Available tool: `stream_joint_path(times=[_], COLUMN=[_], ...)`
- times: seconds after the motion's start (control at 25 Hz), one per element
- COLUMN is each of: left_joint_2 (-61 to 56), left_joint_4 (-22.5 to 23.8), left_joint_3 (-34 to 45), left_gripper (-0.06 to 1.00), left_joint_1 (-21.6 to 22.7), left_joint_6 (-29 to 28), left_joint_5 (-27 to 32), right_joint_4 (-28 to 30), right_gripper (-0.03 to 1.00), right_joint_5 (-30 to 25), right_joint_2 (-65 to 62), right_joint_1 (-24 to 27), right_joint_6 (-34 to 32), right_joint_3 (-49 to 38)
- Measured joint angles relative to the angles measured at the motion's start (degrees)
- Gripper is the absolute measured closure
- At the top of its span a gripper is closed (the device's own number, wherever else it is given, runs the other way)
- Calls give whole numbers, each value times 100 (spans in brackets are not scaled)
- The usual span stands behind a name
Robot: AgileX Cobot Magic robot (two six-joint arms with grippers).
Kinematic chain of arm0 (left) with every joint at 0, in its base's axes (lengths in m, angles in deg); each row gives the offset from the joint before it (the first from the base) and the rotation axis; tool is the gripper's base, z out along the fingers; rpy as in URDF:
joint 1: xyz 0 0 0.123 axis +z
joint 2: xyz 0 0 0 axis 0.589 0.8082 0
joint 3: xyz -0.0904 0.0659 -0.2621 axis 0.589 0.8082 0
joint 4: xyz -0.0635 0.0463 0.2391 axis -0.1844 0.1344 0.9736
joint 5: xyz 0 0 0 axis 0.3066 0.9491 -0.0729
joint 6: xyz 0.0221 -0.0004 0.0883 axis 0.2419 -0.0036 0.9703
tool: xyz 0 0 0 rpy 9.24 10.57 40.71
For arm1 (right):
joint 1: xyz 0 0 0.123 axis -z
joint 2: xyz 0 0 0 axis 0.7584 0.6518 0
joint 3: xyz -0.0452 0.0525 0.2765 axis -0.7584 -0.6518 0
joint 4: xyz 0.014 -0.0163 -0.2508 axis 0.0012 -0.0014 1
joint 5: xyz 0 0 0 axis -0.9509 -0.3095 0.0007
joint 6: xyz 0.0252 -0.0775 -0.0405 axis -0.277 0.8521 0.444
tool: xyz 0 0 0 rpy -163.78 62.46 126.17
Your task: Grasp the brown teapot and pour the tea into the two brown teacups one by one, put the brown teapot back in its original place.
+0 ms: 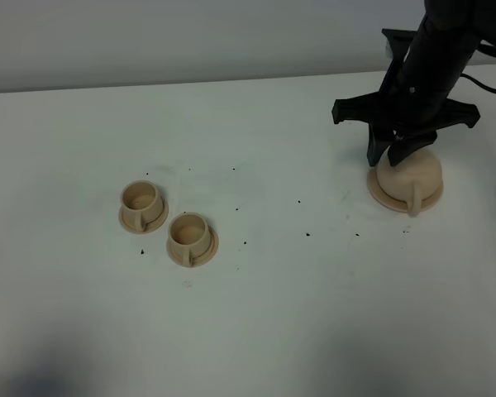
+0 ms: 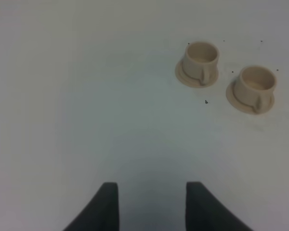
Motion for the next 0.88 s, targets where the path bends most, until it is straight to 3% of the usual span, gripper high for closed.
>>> stream_joint_path(times=[0.28, 0.56, 0.88], left_joint_2=[0, 0, 0], left_joint_4=[0, 0, 0], left_joint_3=[0, 0, 0], left_gripper=[57, 57, 57], left_joint_1=[0, 0, 0], left_joint_6=[0, 0, 0], left_joint_5=[0, 0, 0], right_joint_4=[257, 521, 569], right_gripper=[69, 69, 69], right_joint_5=[6, -31, -31], right_joint_2=[106, -377, -115], right_joint_1=[0, 0, 5], right_joint_6=[-55, -114, -164], right_joint_3=[-25, -819, -833])
